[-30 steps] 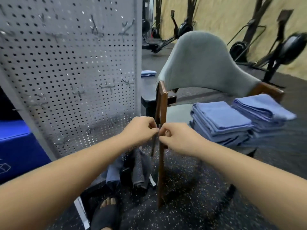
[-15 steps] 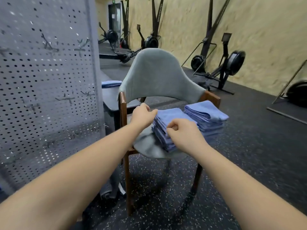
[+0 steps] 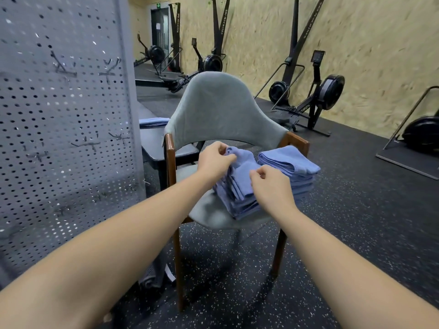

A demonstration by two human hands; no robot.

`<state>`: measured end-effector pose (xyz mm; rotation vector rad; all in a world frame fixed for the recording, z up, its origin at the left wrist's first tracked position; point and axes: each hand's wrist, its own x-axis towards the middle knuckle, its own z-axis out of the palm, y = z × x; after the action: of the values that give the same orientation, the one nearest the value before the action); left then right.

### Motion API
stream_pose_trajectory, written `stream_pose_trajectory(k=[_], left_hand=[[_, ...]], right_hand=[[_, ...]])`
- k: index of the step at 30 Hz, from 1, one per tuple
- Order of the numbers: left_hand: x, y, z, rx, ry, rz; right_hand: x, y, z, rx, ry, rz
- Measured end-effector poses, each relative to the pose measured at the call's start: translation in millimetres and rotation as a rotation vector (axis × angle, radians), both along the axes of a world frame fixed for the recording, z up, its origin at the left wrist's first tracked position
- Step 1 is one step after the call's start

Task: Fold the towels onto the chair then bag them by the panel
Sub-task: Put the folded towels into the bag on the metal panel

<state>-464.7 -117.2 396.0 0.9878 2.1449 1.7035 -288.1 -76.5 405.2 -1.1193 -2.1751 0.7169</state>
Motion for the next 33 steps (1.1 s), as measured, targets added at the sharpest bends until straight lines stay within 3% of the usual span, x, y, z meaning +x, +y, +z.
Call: stream_pose_trajectory(k=[8, 11, 13, 15, 17, 20, 23, 27, 33], left_hand=[[66, -44, -7, 0.131, 0.321, -0.239], [77, -58, -17, 0.127, 0.474, -0.341], [83, -68, -17, 0.123, 0.503, -0.396], [86, -81, -14, 0.130, 0.457, -0.431], [81, -96, -9, 0.163, 0.297, -0.419], [57, -116, -3, 0.177, 0.164, -0.278], [30, -135, -3, 0.073, 0.054, -0.197], [3, -165, -20, -0.056, -0.011, -0.244], [-23, -226, -52, -0.033, -0.118, -0.217]], right_hand=[[7, 9, 18, -0.580, 0.414, -0.041], [10, 9, 16, -0.619, 0.404, -0.012], [13, 8, 11, -0.542, 0.351, 0.002], [16, 6, 11, -0.394, 0.270, 0.027], [20, 2, 15, -0.286, 0.196, 0.102], [22, -10, 22, -0.198, 0.050, 0.231], [16, -31, 25, -0.159, -0.031, 0.361], [-2, -60, 16, -0.162, -0.103, 0.520], [-42, -103, -4, -0.106, -0.216, 0.668]])
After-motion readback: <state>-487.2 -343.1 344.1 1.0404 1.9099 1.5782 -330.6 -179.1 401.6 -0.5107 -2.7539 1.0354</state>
